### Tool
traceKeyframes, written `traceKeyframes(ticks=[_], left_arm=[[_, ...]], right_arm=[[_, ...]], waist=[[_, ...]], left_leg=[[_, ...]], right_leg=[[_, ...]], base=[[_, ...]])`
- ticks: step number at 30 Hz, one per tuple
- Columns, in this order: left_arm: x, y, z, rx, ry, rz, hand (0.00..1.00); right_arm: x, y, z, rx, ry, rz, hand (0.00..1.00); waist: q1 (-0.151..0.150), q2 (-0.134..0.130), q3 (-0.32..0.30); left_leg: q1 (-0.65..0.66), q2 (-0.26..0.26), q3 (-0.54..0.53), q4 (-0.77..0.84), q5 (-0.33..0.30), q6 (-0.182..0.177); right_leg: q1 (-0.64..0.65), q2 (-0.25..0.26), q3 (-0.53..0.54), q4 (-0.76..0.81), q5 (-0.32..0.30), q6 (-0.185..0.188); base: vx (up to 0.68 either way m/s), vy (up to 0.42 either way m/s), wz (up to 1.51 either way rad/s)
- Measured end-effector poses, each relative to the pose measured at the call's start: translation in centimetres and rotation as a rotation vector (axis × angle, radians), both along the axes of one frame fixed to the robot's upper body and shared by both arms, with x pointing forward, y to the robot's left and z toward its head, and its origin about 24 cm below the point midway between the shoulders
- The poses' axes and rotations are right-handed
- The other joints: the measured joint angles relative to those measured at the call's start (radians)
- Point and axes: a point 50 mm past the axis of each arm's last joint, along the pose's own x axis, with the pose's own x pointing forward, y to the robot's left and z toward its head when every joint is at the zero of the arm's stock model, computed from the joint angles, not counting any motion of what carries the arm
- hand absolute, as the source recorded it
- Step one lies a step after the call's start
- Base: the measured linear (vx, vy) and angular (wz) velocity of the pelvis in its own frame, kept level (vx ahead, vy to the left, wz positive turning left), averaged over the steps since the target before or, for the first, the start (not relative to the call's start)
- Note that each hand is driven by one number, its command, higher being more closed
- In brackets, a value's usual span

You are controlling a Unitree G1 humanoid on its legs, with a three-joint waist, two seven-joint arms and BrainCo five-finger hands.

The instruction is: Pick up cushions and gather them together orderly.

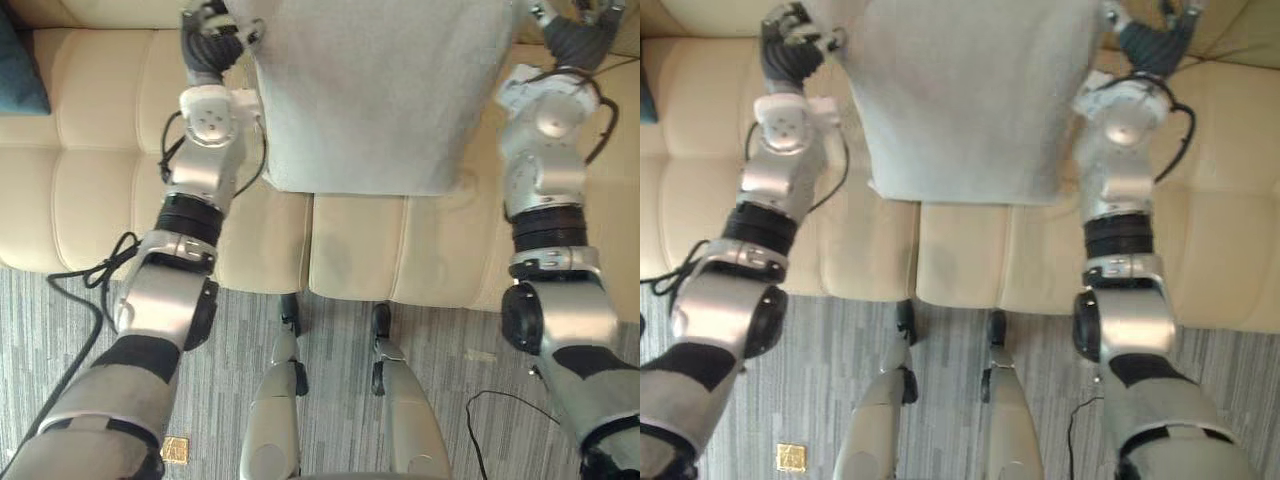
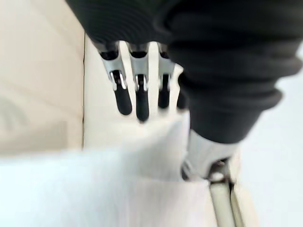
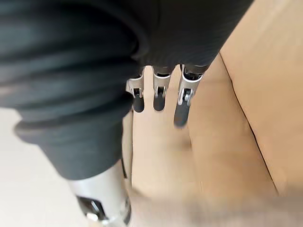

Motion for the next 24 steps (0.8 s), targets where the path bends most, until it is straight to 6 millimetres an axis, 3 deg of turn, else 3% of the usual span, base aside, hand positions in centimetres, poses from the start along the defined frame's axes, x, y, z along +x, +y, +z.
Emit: traceKeyframes(ticks=[4, 8, 11, 13, 14, 17, 18, 19, 22, 24], left_arm=[[-1.1, 4.8, 0.8, -0.079, -0.032, 0.069, 0.00], [-1.8, 7.3, -3.3, -0.078, 0.037, 0.086, 0.00], [-3.3, 9.1, -8.4, -0.066, 0.124, 0.109, 0.00], [-4.8, 9.4, -14.4, -0.081, 0.259, 0.107, 0.00], [-5.4, 9.2, -16.5, -0.089, 0.308, 0.101, 0.00], [-9.8, 6.5, -26.9, -0.157, 0.576, 0.045, 0.00], [-11.1, 5.9, -28.9, -0.173, 0.636, 0.036, 0.00], [-13.6, 4.6, -32.4, -0.207, 0.751, 0.014, 0.00], [-19.2, 2.0, -38.5, -0.278, 0.992, -0.016, 0.00], [-22.3, 1.1, -41.0, -0.303, 1.119, -0.008, 0.00]], right_arm=[[-0.9, -2.9, -0.3, 0.003, 0.006, -0.027, 0.00], [-1.5, -5.6, -5.6, 0.021, 0.130, -0.056, 0.00], [-3.0, -6.7, -10.1, -0.013, 0.224, -0.056, 0.00], [-4.6, -6.6, -14.8, -0.024, 0.322, -0.025, 0.00], [-5.2, -6.3, -16.5, -0.023, 0.357, -0.011, 0.00], [-8.7, -4.0, -24.9, 0.015, 0.557, 0.077, 0.00], [-9.6, -3.3, -26.8, 0.031, 0.608, 0.091, 0.00], [-11.7, -2.1, -30.3, 0.075, 0.708, 0.111, 0.00], [-16.9, 0.5, -36.9, 0.160, 0.949, 0.147, 0.00], [-19.5, 1.6, -39.9, 0.211, 1.080, 0.161, 0.00]], waist=[[-0.001, 0.000, 0.000], [-0.002, -0.001, 0.000], [-0.005, -0.003, -0.001], [-0.008, -0.003, -0.001], [-0.008, -0.004, -0.002], [-0.007, -0.025, -0.017], [-0.006, -0.032, -0.025], [-0.004, -0.042, -0.042], [-0.002, -0.047, -0.108], [0.000, -0.043, -0.147]], left_leg=[[0.027, 0.006, 0.000, 0.000, 0.000, 0.000], [0.104, 0.004, 0.001, -0.001, -0.001, 0.000], [0.145, 0.000, 0.006, -0.002, -0.002, 0.001], [0.189, 0.008, 0.014, -0.002, -0.024, 0.011], [0.209, 0.011, 0.015, -0.002, -0.036, 0.011], [0.296, 0.008, 0.029, -0.002, -0.075, 0.012], [0.310, 0.007, 0.035, -0.002, -0.086, 0.009], [0.334, 0.006, 0.041, -0.002, -0.106, 0.007], [0.379, 0.002, 0.039, -0.002, -0.125, 0.004], [0.418, -0.003, 0.037, -0.002, -0.138, 0.002]], right_leg=[[0.015, 0.004, -0.004, 0.016, -0.004, -0.006], [0.095, 0.001, -0.008, 0.015, -0.017, -0.010], [0.132, -0.002, -0.006, 0.015, -0.034, -0.012], [0.171, 0.007, -0.003, 0.012, -0.034, -0.012], [0.190, 0.010, 0.000, 0.010, -0.035, -0.011], [0.268, 0.009, 0.016, 0.000, -0.049, -0.004], [0.280, 0.009, 0.022, -0.002, -0.053, -0.003], [0.302, 0.008, 0.027, -0.008, -0.064, 0.004], [0.364, 0.003, 0.019, -0.037, -0.072, 0.004], [0.413, 0.000, 0.017, -0.058, -0.075, 0.008]], base=[[0.00, -0.025, -0.01], [0.00, -0.038, 0.03], [-0.02, -0.038, -0.05], [-0.02, -0.026, -0.14], [0.00, -0.009, -0.15], [0.03, 0.014, -0.15], [0.04, 0.018, -0.17], [0.04, 0.009, -0.07], [0.08, 0.001, 0.04], [0.12, -0.001, 0.04]])
